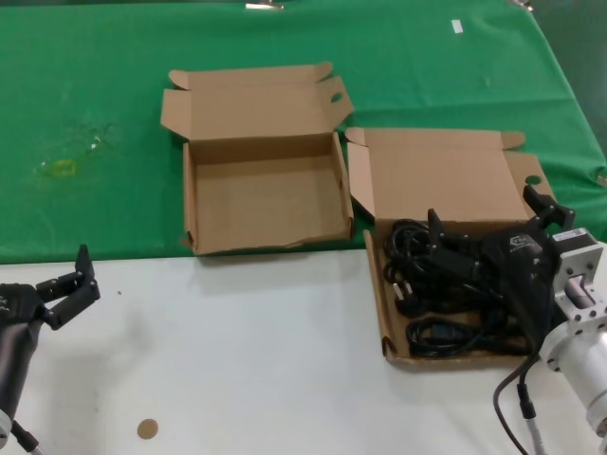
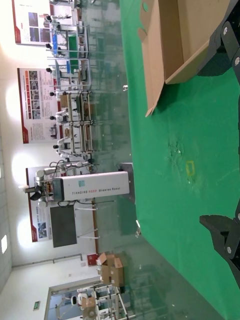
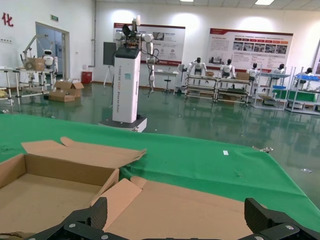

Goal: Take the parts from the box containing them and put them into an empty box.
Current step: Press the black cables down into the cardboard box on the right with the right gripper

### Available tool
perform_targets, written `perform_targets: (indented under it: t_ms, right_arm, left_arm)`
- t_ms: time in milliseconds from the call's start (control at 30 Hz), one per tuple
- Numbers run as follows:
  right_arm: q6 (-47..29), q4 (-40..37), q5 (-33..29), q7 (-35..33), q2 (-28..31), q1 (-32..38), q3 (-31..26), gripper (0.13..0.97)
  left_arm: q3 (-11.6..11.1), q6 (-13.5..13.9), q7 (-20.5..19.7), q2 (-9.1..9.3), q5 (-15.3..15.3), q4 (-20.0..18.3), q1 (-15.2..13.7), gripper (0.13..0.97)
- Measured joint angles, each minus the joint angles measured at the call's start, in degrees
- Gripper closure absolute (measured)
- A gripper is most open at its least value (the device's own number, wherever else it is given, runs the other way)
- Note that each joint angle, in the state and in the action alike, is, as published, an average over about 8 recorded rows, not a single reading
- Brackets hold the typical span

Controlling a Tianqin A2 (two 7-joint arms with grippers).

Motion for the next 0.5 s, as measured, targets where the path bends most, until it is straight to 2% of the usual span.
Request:
perform_targets:
  t_ms: [500]
  right_arm:
    - [0.0, 0.0, 0.0, 0.0, 0.0, 0.0, 0.0, 0.129]
  left_arm:
    - [0.0, 0.0, 0.0, 0.0, 0.0, 0.0, 0.0, 0.132]
